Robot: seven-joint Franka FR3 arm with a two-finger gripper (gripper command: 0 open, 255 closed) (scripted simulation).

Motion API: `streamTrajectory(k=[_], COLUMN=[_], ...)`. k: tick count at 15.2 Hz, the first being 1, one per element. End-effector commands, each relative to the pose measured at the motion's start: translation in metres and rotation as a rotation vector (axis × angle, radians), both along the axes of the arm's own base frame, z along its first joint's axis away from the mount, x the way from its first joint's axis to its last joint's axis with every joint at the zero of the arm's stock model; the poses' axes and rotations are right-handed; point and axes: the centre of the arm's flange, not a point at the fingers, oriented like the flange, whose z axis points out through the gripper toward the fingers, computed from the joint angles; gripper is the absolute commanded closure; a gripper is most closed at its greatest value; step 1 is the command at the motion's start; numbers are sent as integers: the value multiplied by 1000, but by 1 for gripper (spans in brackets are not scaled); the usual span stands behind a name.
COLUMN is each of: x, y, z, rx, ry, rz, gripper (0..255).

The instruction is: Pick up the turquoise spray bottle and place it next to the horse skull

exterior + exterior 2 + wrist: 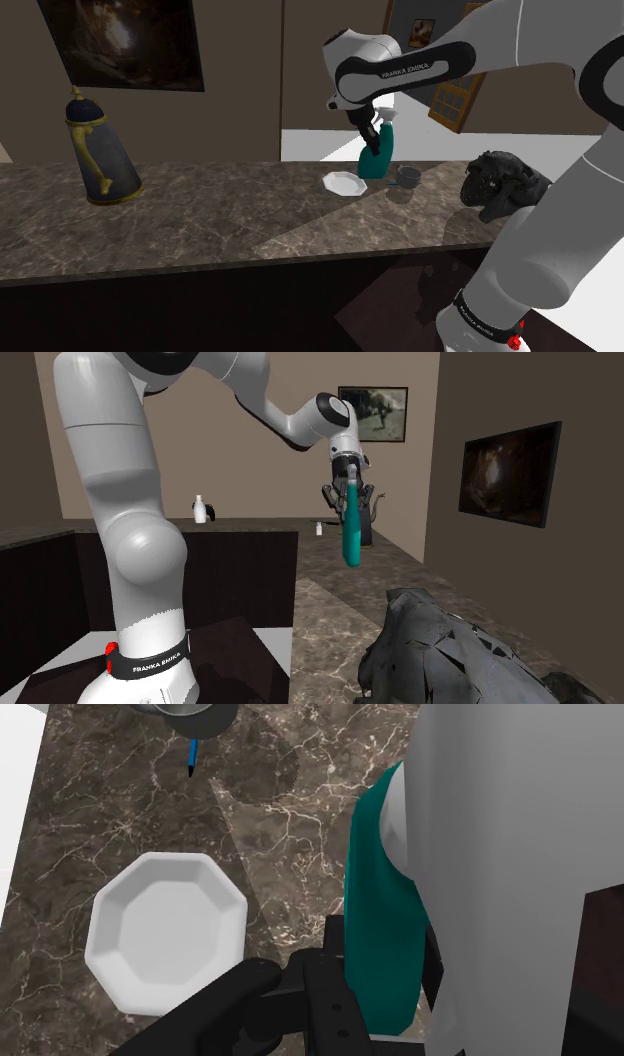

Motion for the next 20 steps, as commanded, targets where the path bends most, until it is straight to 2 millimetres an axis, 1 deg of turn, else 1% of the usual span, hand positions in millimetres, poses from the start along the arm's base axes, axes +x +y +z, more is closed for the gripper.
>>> streamTrajectory(k=[1, 20], x=[0, 0], y=[0, 0], z=[11, 111], rx=[0, 0], ry=[0, 0], rz=[0, 0], gripper=[255, 255])
